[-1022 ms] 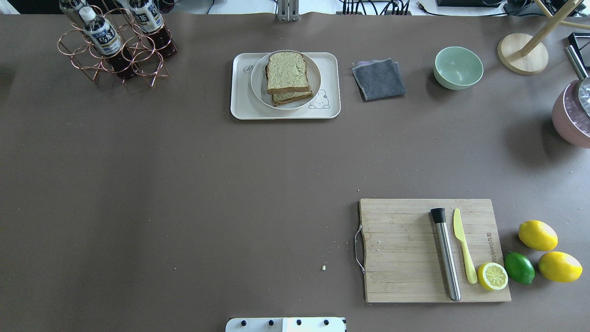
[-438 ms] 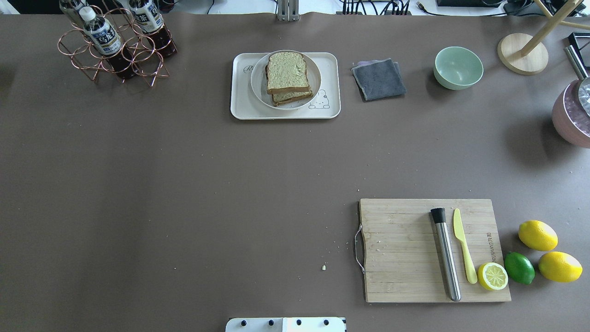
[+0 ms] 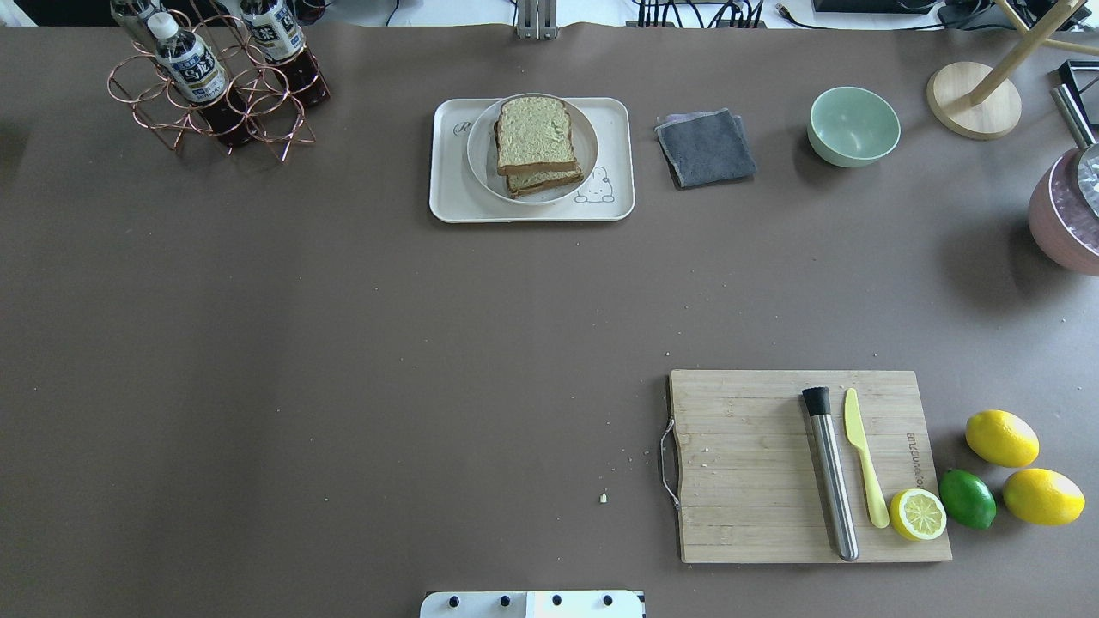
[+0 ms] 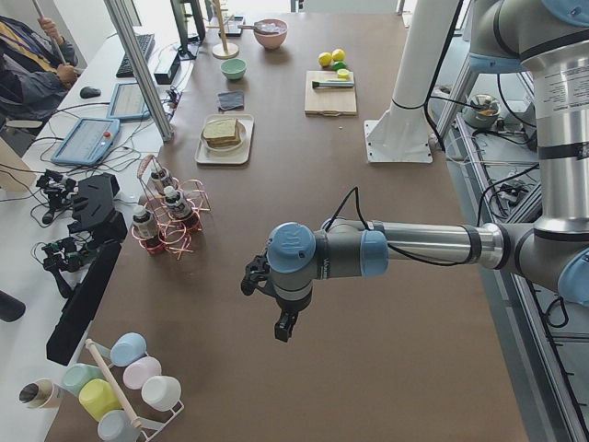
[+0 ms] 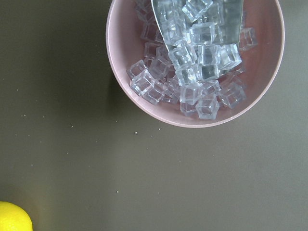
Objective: Make sandwich and place on tray
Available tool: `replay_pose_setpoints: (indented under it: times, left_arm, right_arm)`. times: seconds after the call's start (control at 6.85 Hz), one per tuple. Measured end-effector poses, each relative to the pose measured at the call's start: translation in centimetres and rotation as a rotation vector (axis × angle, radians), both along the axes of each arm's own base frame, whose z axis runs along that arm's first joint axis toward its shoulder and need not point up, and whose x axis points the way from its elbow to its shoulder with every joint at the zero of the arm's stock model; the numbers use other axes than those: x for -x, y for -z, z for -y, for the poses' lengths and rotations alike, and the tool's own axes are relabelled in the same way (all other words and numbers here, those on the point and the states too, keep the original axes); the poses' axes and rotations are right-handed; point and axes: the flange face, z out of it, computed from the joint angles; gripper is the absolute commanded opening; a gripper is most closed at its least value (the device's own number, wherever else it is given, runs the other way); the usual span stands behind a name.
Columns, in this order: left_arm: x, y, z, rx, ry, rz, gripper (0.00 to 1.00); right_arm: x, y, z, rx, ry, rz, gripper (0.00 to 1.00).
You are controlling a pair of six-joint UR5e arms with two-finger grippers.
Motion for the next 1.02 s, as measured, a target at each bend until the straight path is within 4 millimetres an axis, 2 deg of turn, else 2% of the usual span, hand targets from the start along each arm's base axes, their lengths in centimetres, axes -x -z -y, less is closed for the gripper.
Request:
replay_pose_setpoints:
  times: [0.44,1.02]
  left_arm:
    - [1.1,0.9,-0.1,-0.011,0.037,-0.023,0.97]
    - [1.8,1.7,-0.4,-0.044,0.055,-0.019,0.97]
  right_arm:
    - [-0.4,0.3,0.4,-0.002,-0.012,0.004,1.00]
    - [-2.0,0.8,0.5,-0.020,-0.050,-0.001,1.00]
